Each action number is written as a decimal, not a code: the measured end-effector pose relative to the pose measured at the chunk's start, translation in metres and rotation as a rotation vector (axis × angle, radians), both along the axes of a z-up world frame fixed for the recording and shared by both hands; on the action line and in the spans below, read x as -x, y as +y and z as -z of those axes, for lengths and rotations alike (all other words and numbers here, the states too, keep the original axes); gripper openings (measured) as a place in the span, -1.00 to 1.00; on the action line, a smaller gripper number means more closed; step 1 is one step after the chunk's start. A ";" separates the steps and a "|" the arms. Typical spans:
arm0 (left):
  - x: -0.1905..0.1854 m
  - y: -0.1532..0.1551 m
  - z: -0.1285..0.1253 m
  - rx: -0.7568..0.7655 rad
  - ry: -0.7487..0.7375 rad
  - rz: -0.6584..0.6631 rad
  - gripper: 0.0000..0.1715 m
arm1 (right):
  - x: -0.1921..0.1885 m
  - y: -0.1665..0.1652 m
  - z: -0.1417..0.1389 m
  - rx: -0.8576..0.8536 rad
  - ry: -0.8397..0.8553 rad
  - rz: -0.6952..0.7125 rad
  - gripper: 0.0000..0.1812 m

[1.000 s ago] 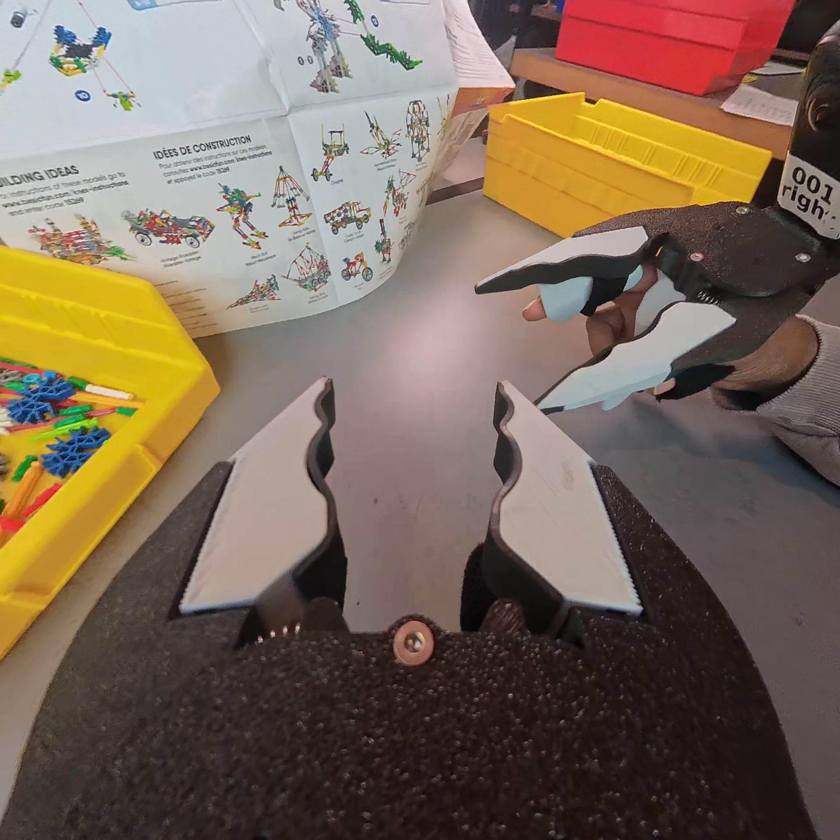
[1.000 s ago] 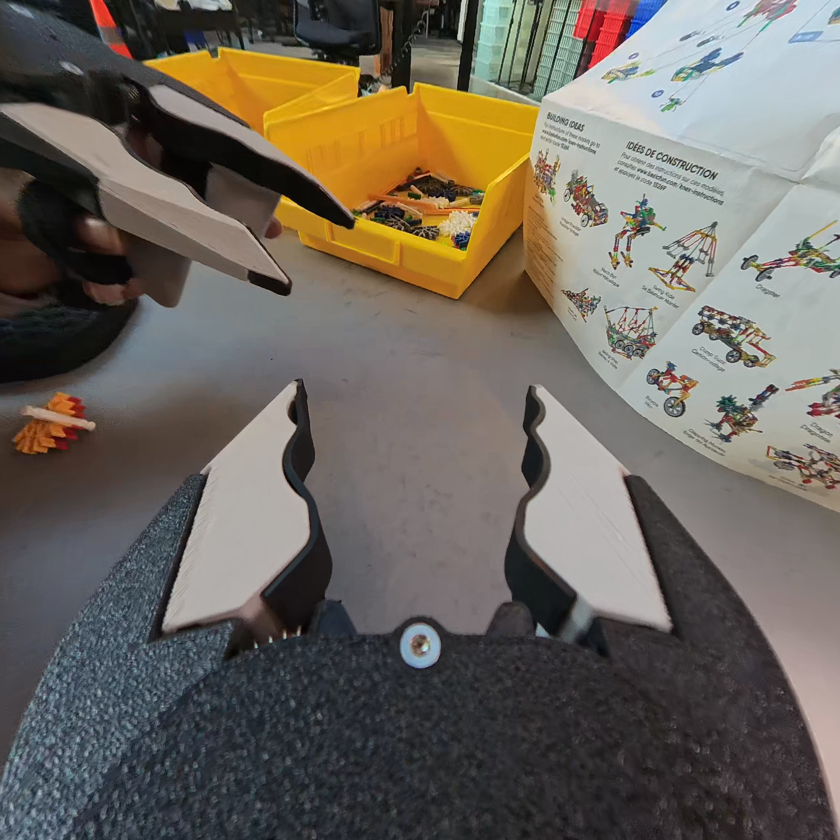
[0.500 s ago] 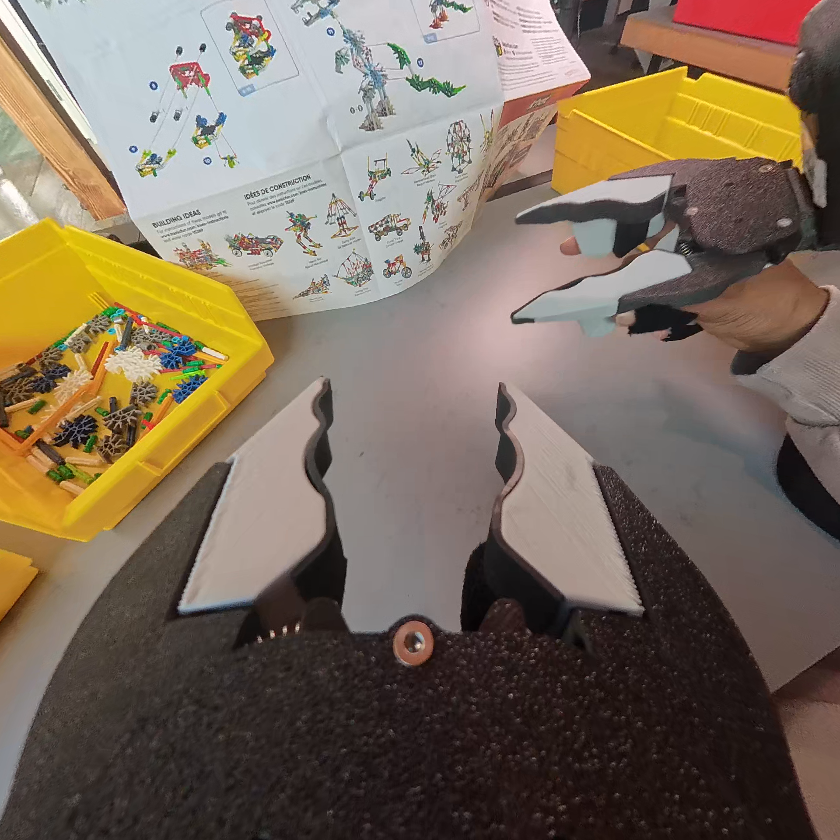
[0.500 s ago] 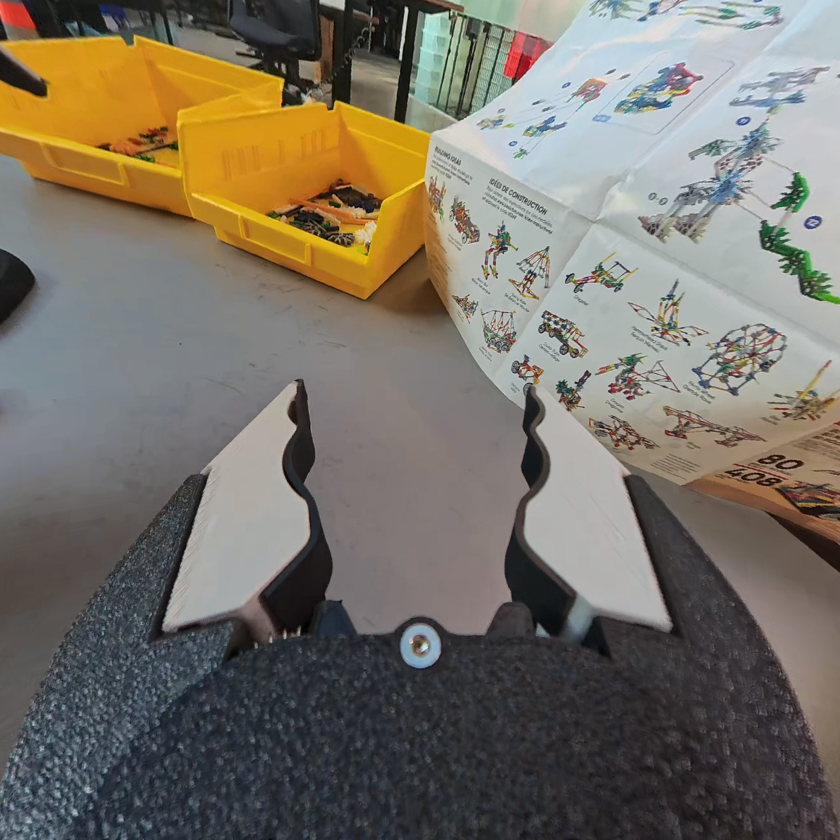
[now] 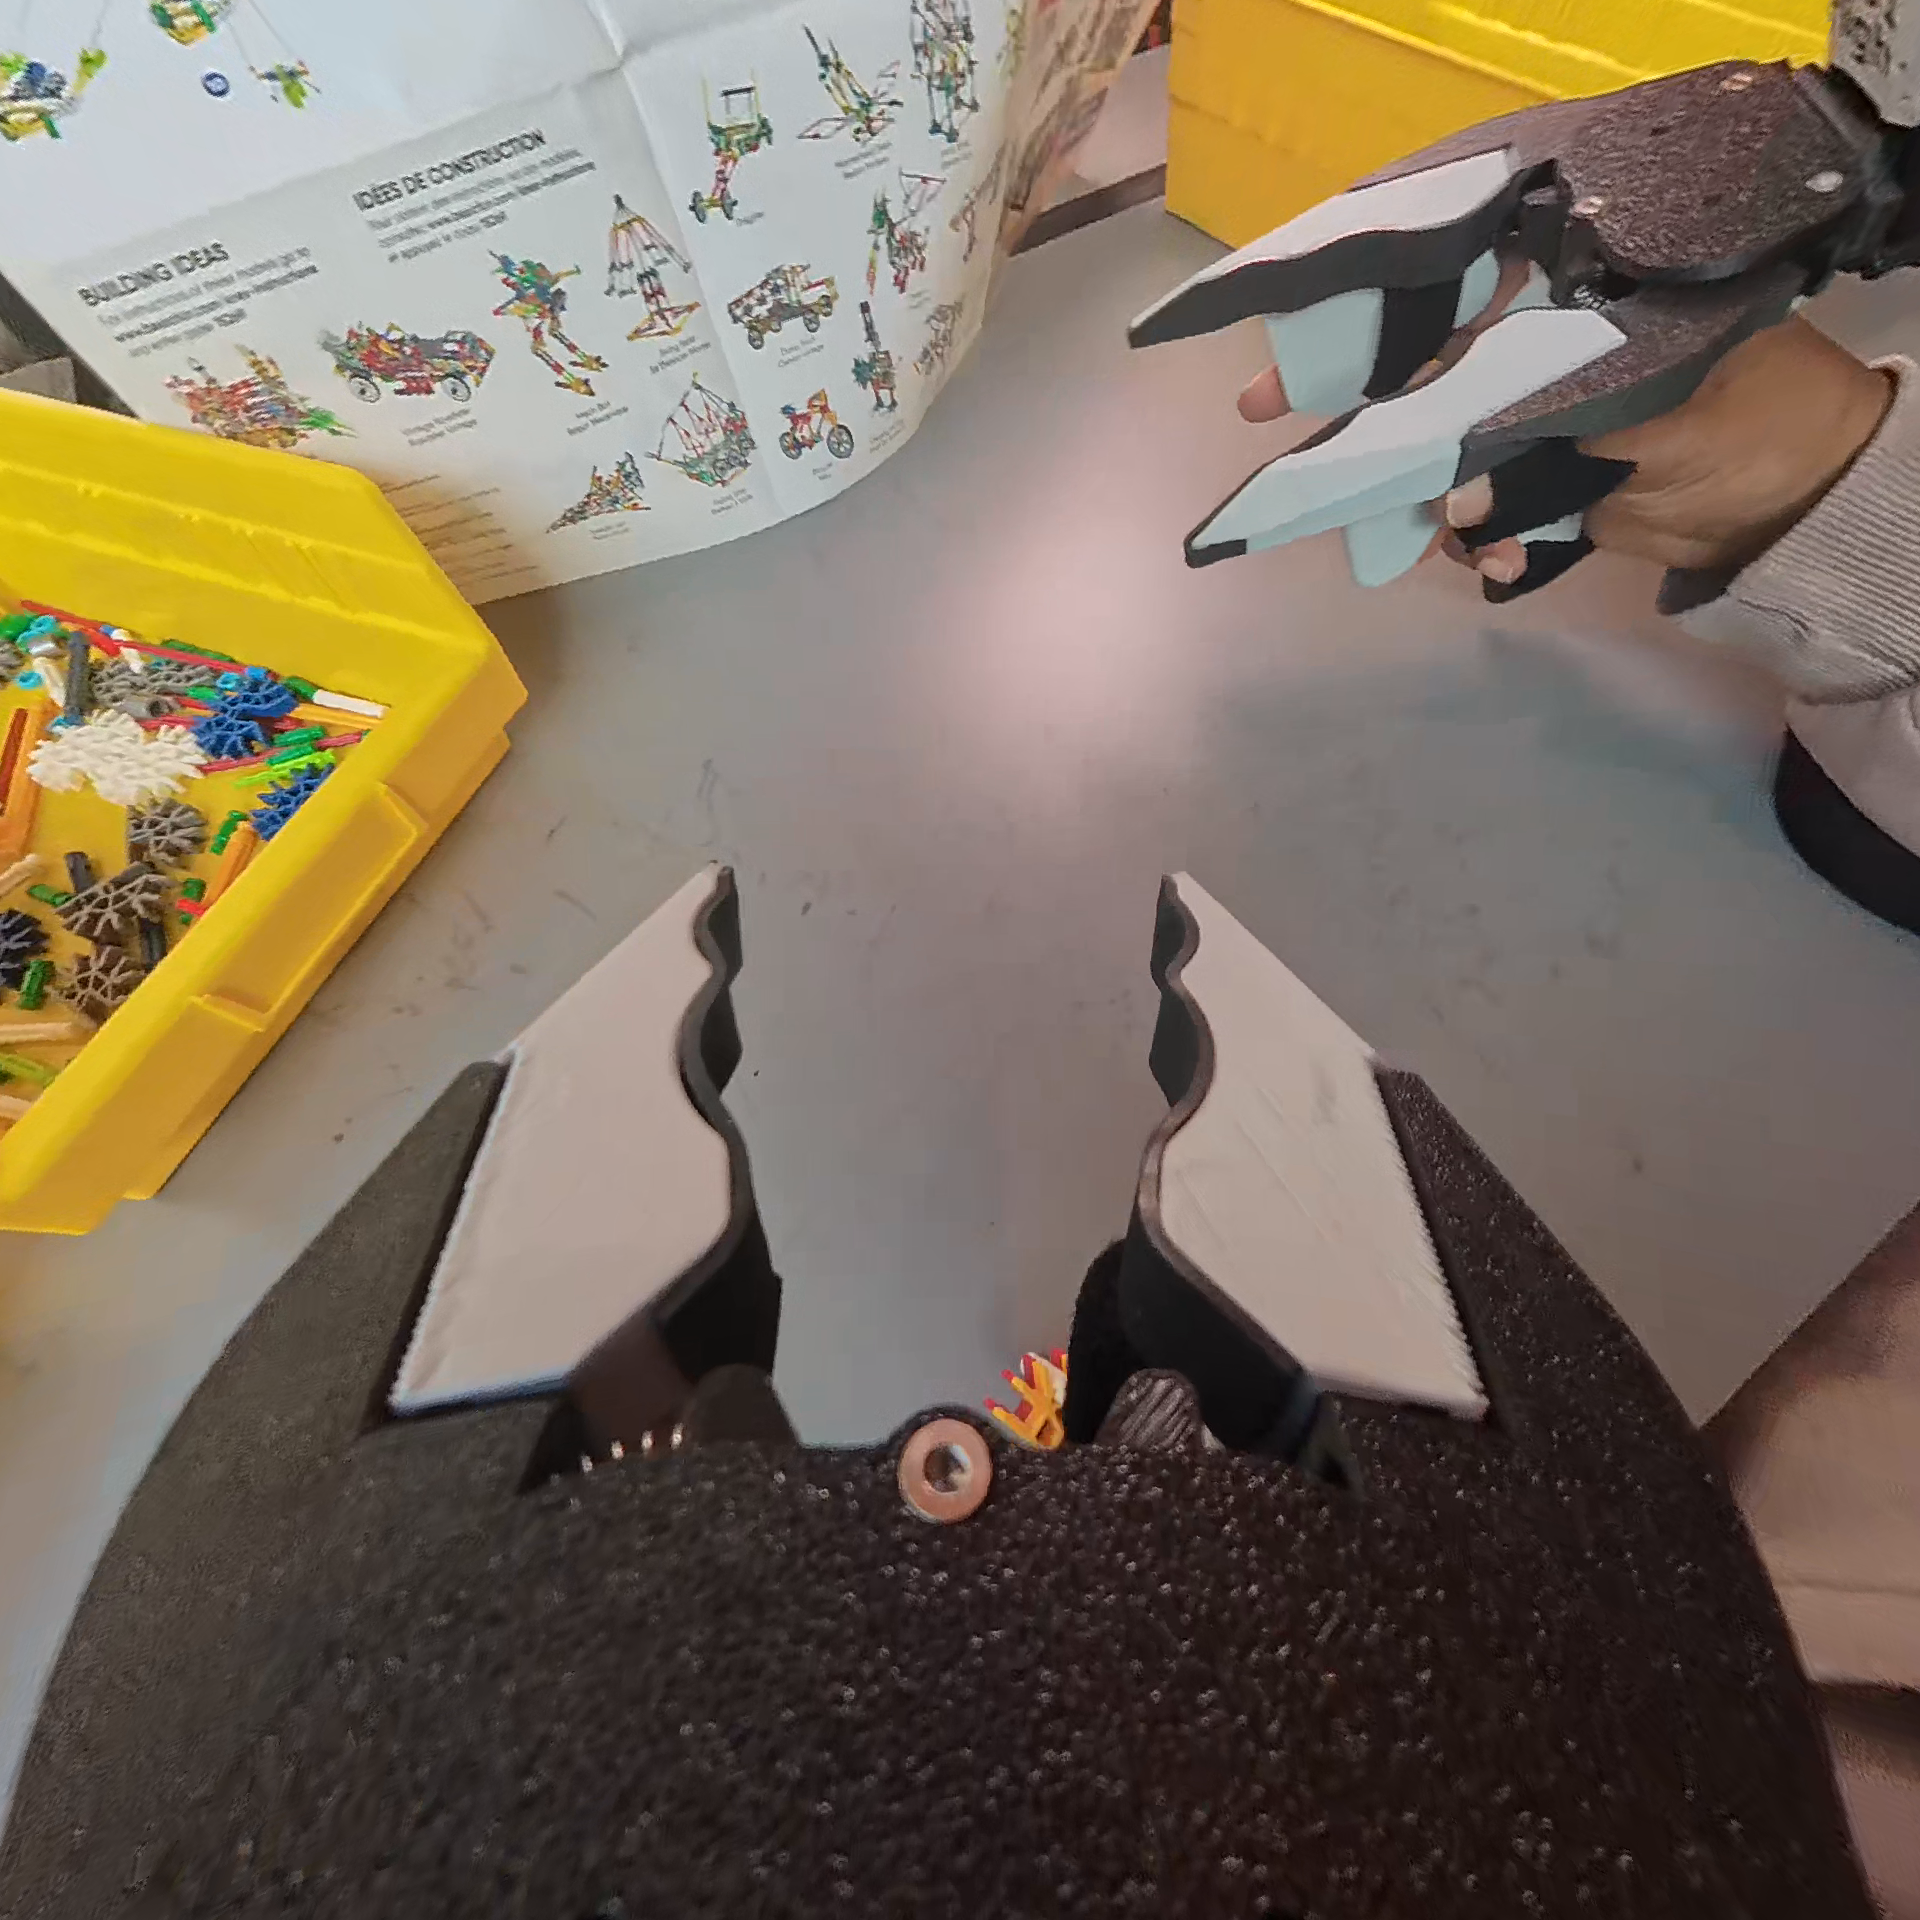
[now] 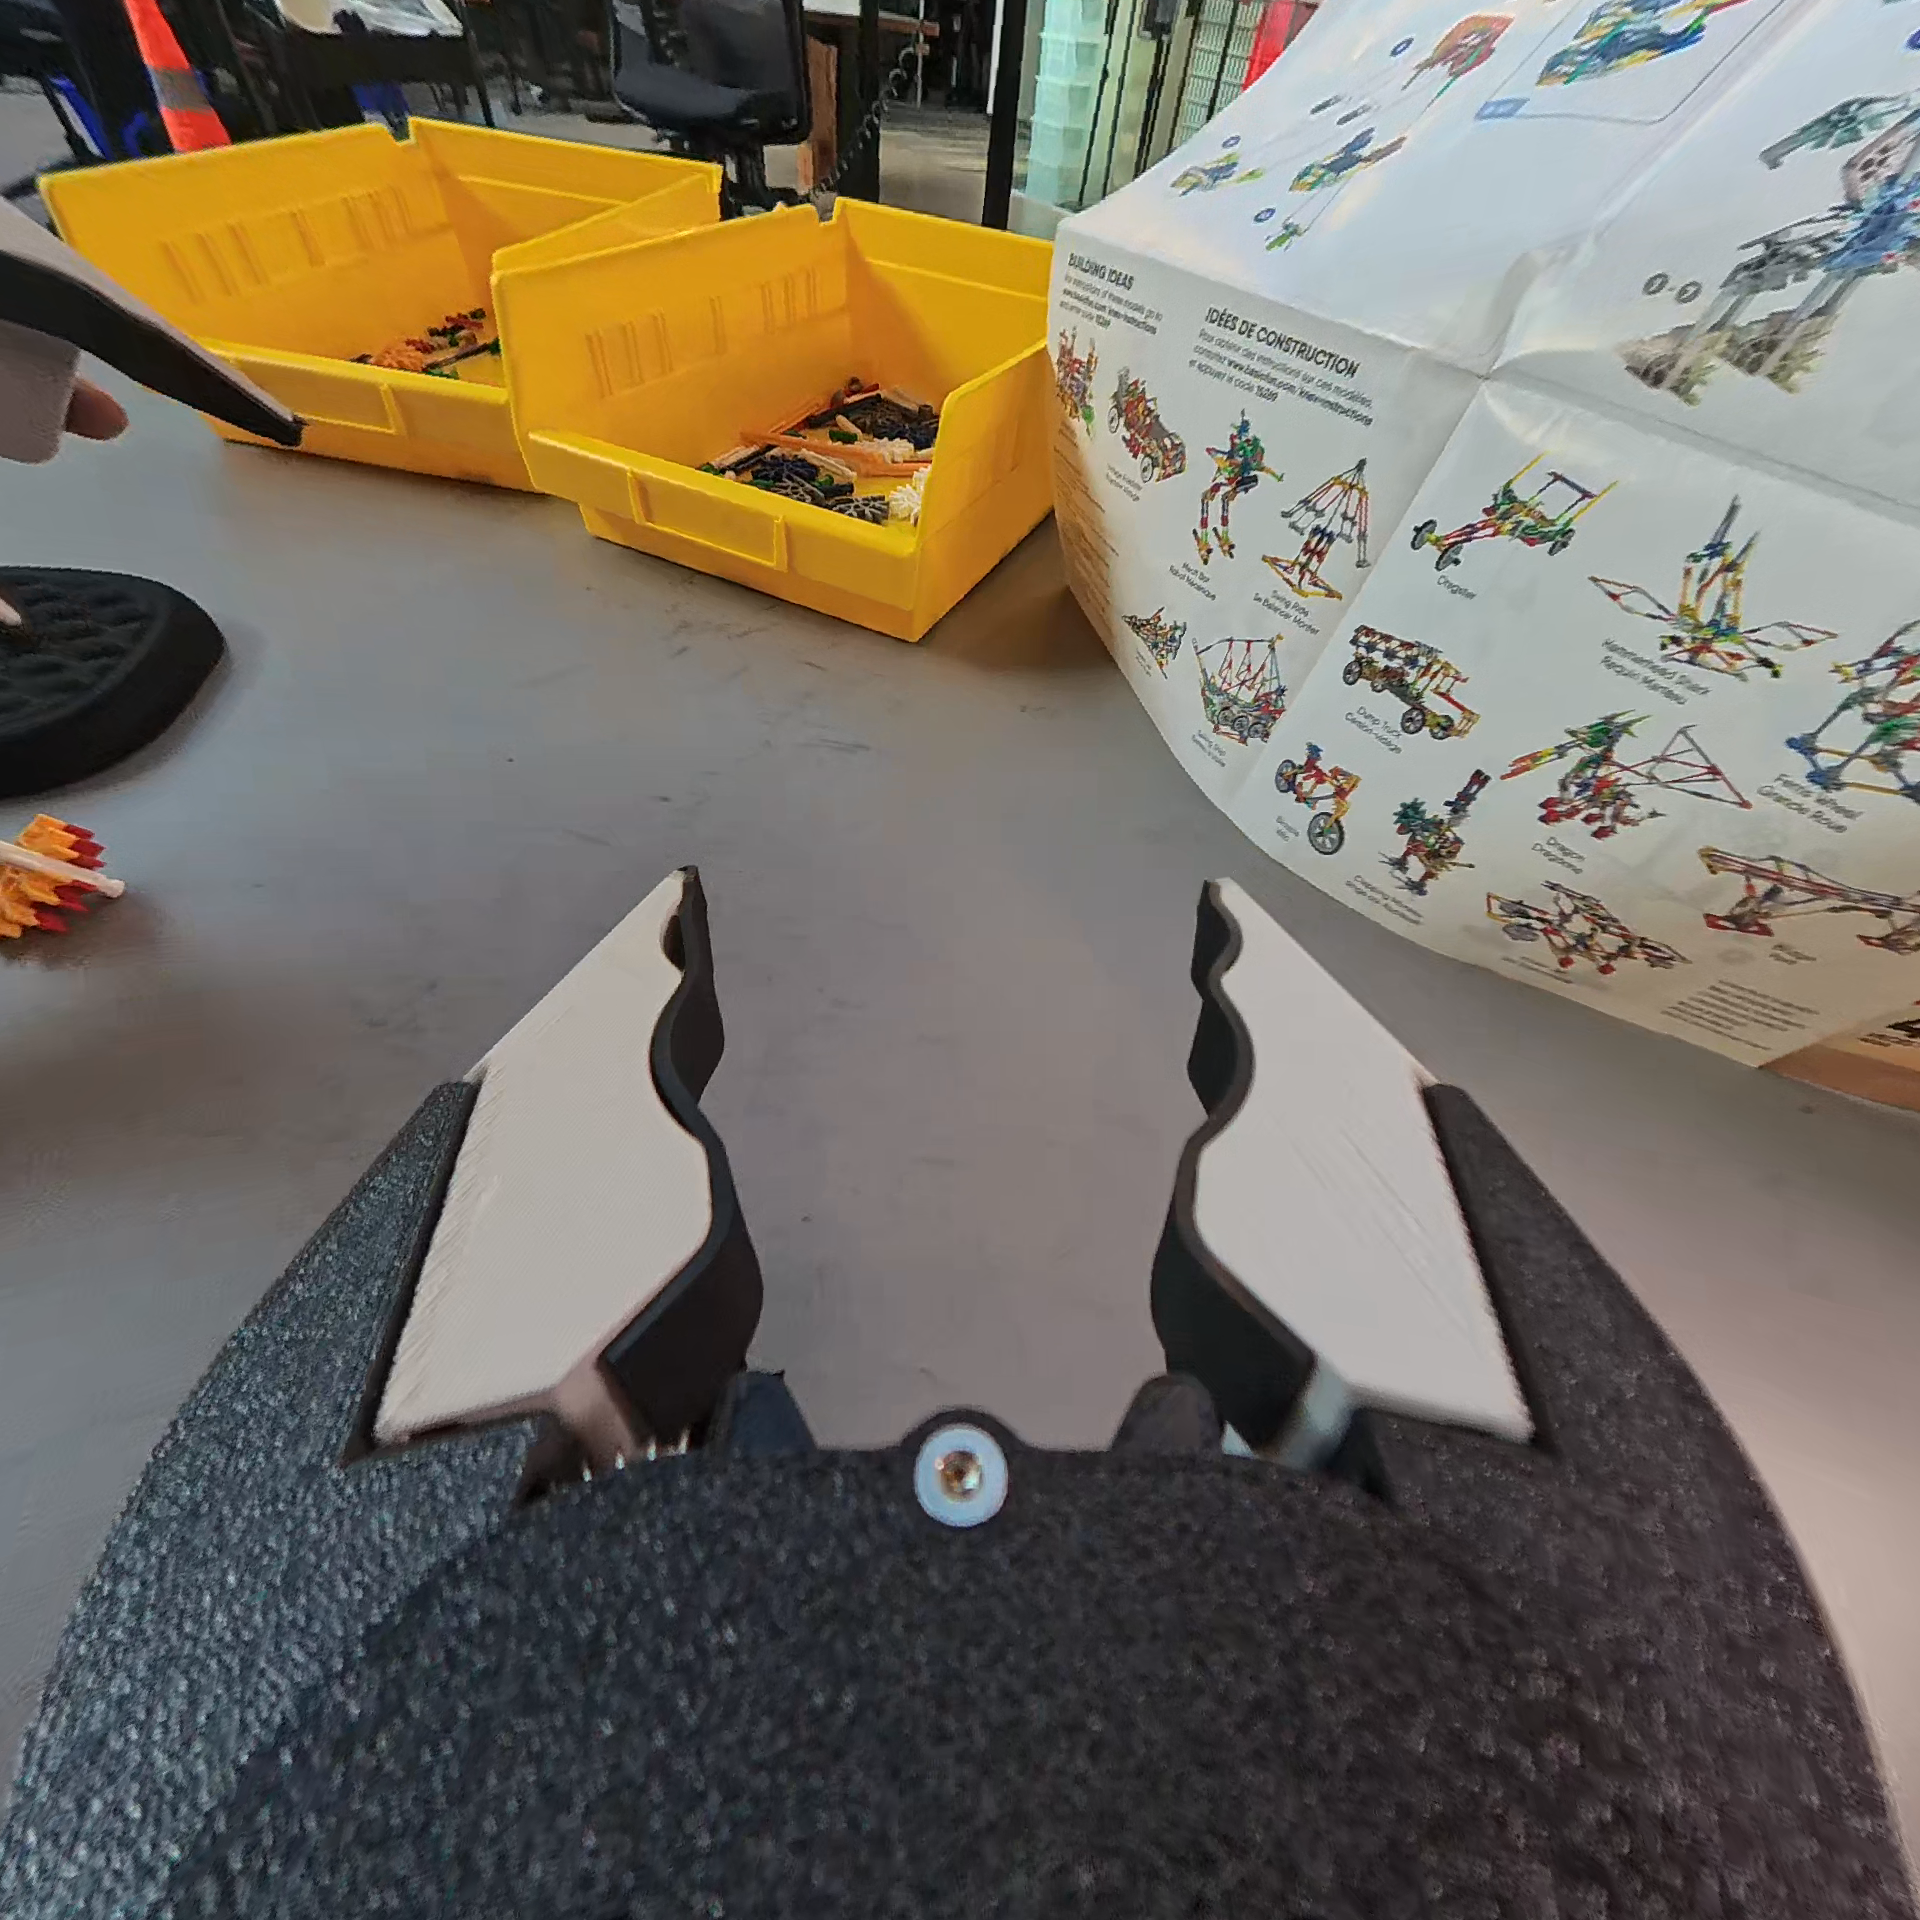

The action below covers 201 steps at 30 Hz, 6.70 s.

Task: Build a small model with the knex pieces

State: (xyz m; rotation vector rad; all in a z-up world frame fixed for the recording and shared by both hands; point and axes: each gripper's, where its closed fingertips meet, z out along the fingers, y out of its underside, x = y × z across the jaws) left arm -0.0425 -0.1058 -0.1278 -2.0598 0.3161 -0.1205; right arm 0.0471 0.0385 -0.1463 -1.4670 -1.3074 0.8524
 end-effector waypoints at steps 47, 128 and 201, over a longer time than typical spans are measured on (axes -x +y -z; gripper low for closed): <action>-0.042 0.060 0.040 -0.296 0.431 0.669 -0.53 | 0.056 -0.084 0.001 -0.420 -0.059 -0.173 -0.97; -0.039 0.088 0.016 -0.222 0.186 0.436 -0.85 | 0.051 -0.062 -0.014 -0.021 0.062 -0.033 -0.97; -0.068 0.048 -0.002 -0.009 -0.677 0.831 -0.71 | 0.026 -0.091 -0.017 -0.016 0.089 -0.373 -0.66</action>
